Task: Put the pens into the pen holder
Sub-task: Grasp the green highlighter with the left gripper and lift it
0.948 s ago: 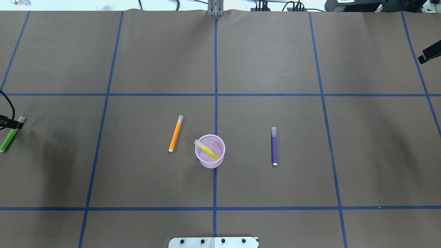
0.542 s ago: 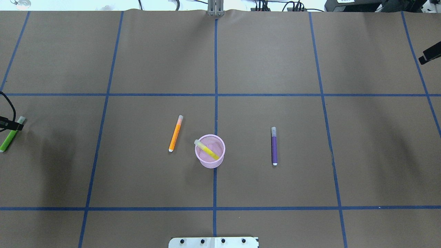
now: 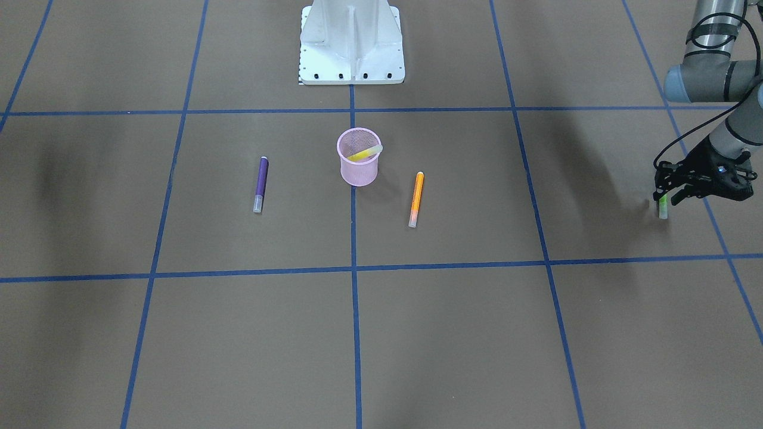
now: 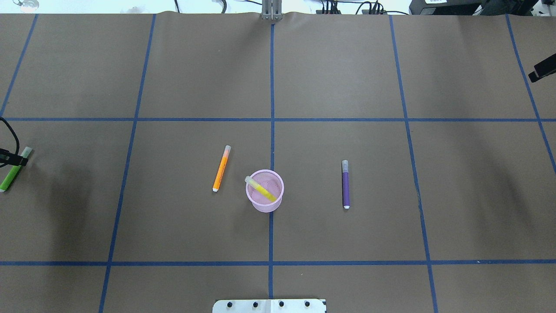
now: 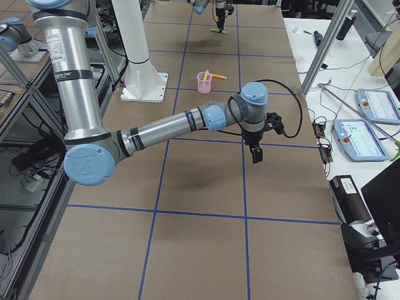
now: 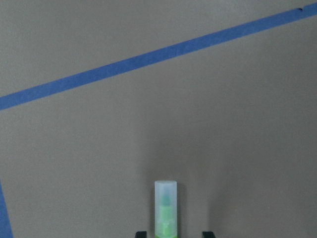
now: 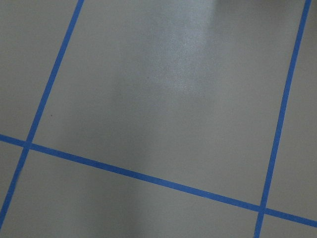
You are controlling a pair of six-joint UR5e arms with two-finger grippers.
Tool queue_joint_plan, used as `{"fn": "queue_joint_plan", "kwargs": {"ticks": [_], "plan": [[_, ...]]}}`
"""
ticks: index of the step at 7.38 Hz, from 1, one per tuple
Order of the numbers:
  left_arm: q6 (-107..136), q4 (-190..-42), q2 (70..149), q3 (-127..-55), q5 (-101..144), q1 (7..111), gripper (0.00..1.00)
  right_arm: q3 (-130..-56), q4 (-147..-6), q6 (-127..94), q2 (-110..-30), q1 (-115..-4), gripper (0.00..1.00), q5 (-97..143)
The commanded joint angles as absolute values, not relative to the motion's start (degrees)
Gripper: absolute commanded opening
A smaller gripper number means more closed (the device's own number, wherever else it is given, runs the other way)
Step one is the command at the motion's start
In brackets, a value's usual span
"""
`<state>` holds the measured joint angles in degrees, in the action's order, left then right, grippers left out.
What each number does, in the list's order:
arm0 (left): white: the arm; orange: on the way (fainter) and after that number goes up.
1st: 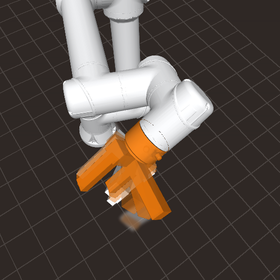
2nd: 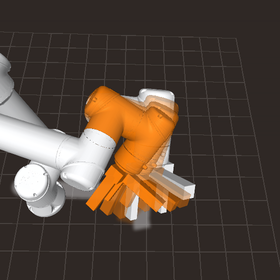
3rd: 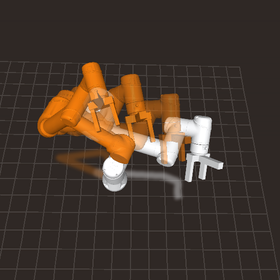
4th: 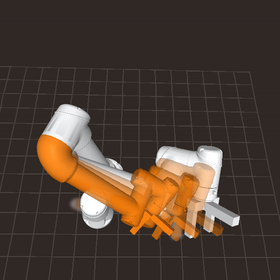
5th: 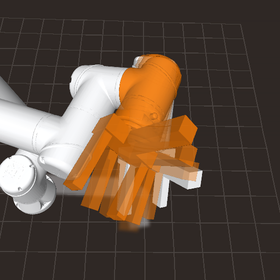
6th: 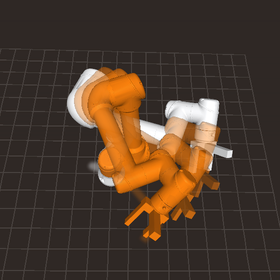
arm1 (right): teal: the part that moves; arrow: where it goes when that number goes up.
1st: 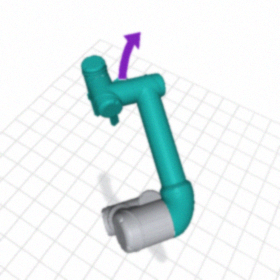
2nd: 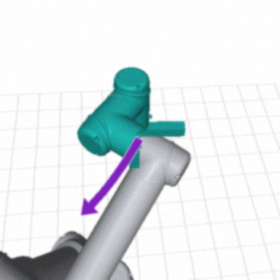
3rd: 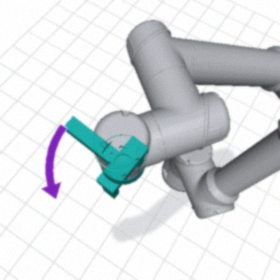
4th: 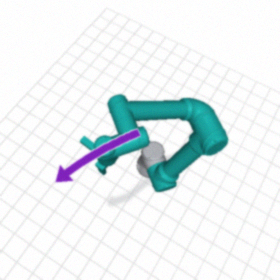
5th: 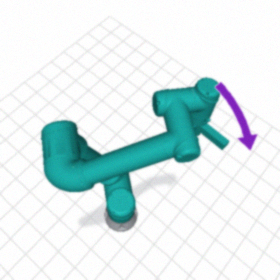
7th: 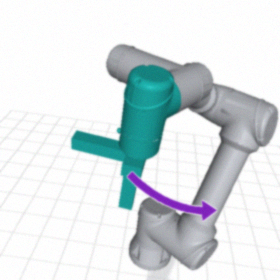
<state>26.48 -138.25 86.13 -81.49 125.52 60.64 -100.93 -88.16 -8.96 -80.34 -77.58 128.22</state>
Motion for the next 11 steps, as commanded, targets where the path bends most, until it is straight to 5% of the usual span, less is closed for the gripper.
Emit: {"fn": "queue_joint_plan", "kwargs": {"ticks": [1,11], "plan": [[26.37,-138.34,86.13,-81.04,125.51,60.64,0.43,-100.99,-88.15,-8.96,-80.42,-77.61,1.0,128.14],[26.37,-138.25,86.22,-80.77,125.6,60.29,0.38,-100.81,-88.07,-8.96,-80.86,-77.52,1.0,127.97]]}}
